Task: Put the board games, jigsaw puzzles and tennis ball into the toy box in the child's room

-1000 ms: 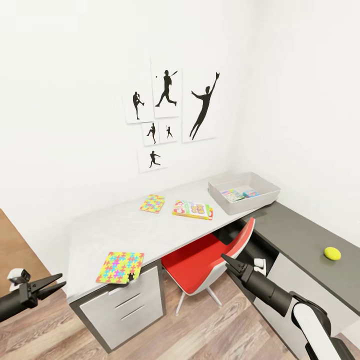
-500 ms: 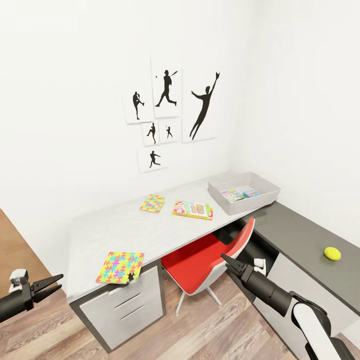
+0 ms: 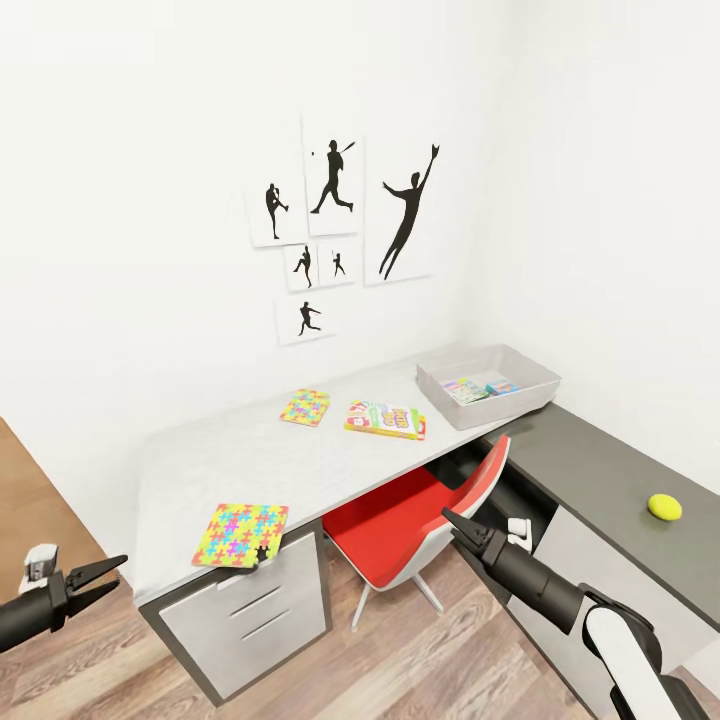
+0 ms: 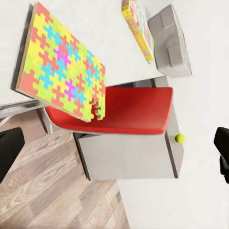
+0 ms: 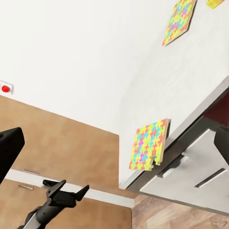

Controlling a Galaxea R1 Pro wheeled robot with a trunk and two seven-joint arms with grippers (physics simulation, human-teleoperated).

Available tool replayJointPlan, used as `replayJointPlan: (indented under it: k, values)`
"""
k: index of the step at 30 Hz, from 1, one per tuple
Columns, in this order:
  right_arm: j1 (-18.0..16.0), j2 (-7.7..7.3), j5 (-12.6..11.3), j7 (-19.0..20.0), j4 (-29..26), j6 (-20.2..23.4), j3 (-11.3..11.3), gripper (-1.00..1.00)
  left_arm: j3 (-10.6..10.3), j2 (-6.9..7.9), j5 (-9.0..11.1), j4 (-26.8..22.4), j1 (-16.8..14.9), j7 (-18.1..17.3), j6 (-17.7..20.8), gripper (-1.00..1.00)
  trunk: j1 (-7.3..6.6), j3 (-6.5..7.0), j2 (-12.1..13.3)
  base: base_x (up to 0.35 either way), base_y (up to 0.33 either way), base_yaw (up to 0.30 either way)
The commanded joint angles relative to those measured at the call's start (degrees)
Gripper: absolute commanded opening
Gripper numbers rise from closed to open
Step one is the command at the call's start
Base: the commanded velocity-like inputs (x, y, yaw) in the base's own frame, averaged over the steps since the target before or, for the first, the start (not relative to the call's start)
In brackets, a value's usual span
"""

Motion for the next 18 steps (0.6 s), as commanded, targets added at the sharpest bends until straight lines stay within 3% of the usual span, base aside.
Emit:
replayJointPlan:
  k: [1,8,18]
  values:
    - [0.0,0.01,-0.2,0.0,0.0,0.4,-0.1,1.00,0.0,0.02,0.1,0.7,-0.1,0.2,0.5,1.00,0.03,-0.11,-0.1,0.000,0.000,0.000]
    - [0.0,0.06,-0.2,0.0,-0.2,0.4,0.0,1.00,0.1,0.05,0.1,5.3,-0.3,3.1,0.5,1.00,0.03,-0.11,-0.1,0.000,0.000,0.000]
    - [0.0,0.41,-0.1,0.1,-0.2,0.4,-0.1,1.00,0.1,-0.15,0.3,6.8,-0.3,5.5,0.3,1.00,0.03,-0.11,-0.1,0.000,0.000,0.000]
